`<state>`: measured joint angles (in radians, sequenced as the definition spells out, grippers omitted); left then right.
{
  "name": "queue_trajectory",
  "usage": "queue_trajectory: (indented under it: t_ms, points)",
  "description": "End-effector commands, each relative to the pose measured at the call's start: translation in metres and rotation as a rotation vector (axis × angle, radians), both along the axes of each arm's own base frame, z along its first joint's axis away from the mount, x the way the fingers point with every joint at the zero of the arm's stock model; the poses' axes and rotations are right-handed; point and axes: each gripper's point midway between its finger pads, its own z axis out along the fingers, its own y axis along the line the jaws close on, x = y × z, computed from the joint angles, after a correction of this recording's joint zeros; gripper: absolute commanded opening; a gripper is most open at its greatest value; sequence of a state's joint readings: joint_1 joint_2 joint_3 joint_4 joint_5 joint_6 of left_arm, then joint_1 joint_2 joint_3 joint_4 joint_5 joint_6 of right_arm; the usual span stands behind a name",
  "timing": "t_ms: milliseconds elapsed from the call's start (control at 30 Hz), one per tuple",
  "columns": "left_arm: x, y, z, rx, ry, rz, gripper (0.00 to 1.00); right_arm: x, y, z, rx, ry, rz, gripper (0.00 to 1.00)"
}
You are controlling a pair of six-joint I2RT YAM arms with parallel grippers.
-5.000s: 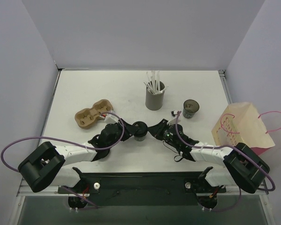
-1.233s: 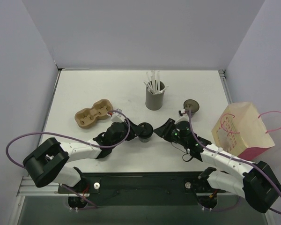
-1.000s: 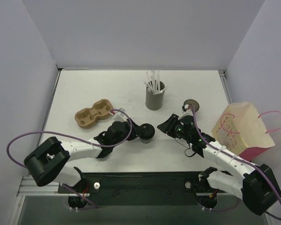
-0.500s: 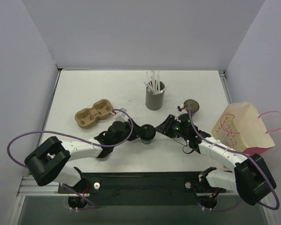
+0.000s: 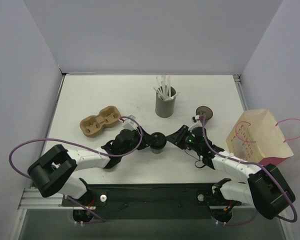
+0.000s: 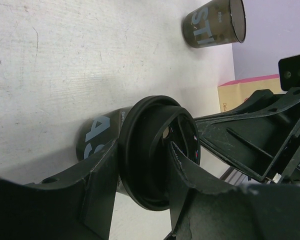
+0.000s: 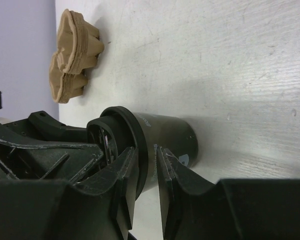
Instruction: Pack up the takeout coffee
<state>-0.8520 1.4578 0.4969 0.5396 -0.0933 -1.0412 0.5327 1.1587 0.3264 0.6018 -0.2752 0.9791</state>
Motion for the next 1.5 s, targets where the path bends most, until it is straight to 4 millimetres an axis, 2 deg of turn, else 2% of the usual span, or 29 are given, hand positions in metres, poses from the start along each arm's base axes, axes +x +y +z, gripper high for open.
queue_trajectory:
  t_ms: [0, 67, 100, 133, 167, 233, 267, 433, 567, 667, 733, 767, 867, 1000, 1100, 1167, 1300, 1367, 1433, 1467]
  points:
    - [-0.071, 0.059, -0.107, 0.429, 0.3, -0.143, 0.45, -0.023, -0.021, -0.033, -0.202, 0.109, 0.017, 0.23]
    - [-0.068, 0.055, -0.092, 0.429, 0.284, -0.149, 0.45, -0.011, -0.02, -0.008, -0.209, 0.045, 0.017, 0.26]
    - [-0.064, 0.053, -0.085, 0.429, 0.267, -0.155, 0.45, -0.012, -0.024, -0.006, -0.235, 0.045, 0.011, 0.27]
    - [-0.059, 0.047, -0.073, 0.411, 0.242, -0.151, 0.48, -0.009, -0.025, 0.006, -0.239, 0.015, 0.008, 0.3]
    - [-0.057, 0.044, -0.068, 0.4, 0.229, -0.154, 0.48, -0.005, -0.026, 0.018, -0.254, -0.019, 0.011, 0.31]
    - [-0.058, 0.046, -0.062, 0.406, 0.227, -0.162, 0.49, -0.005, -0.029, 0.026, -0.281, -0.03, 0.022, 0.36]
    - [-0.057, 0.044, -0.06, 0.403, 0.22, -0.166, 0.5, -0.002, -0.027, 0.037, -0.284, -0.049, 0.029, 0.37]
    - [-0.051, 0.033, -0.044, 0.382, 0.181, -0.207, 0.55, -0.004, -0.026, 0.051, -0.304, -0.09, 0.068, 0.45]
    - [-0.04, 0.021, -0.021, 0.358, 0.132, -0.218, 0.59, -0.006, -0.023, 0.054, -0.309, -0.091, 0.101, 0.46]
    - [-0.039, 0.012, -0.009, 0.334, 0.118, -0.261, 0.63, -0.007, -0.022, 0.058, -0.318, -0.109, 0.122, 0.47]
    - [-0.035, 0.008, -0.002, 0.336, 0.104, -0.277, 0.74, -0.005, -0.023, 0.062, -0.328, -0.127, 0.116, 0.48]
    - [-0.03, 0.006, 0.005, 0.328, 0.093, -0.275, 0.76, -0.009, -0.027, 0.056, -0.35, -0.1, 0.115, 0.49]
    - [-0.025, 0.006, 0.013, 0.328, 0.078, -0.269, 0.8, -0.011, -0.028, 0.057, -0.366, -0.102, 0.136, 0.52]
    - [-0.017, 0.006, 0.035, 0.309, 0.04, -0.268, 0.88, -0.014, -0.025, 0.061, -0.399, -0.111, 0.18, 0.57]
    - [-0.01, 0.015, 0.049, 0.319, 0.017, -0.247, 0.93, -0.016, -0.021, 0.065, -0.427, -0.116, 0.217, 0.69]
    - [-0.005, 0.021, 0.064, 0.321, -0.015, -0.24, 0.97, -0.018, -0.016, 0.071, -0.447, -0.123, 0.247, 0.71]
    - [0.006, 0.042, 0.082, 0.306, -0.034, -0.204, 0.97, -0.018, -0.009, 0.076, -0.503, -0.147, 0.259, 0.72]
    - [0.014, 0.061, 0.091, 0.312, -0.05, -0.166, 0.97, -0.023, -0.003, 0.075, -0.533, -0.147, 0.288, 0.73]
    - [0.014, 0.083, 0.087, 0.372, -0.034, -0.128, 0.97, -0.023, 0.007, 0.076, -0.564, -0.144, 0.324, 0.74]
    - [0.019, 0.101, 0.089, 0.423, -0.059, -0.085, 0.97, -0.028, 0.01, 0.073, -0.591, -0.134, 0.346, 0.78]
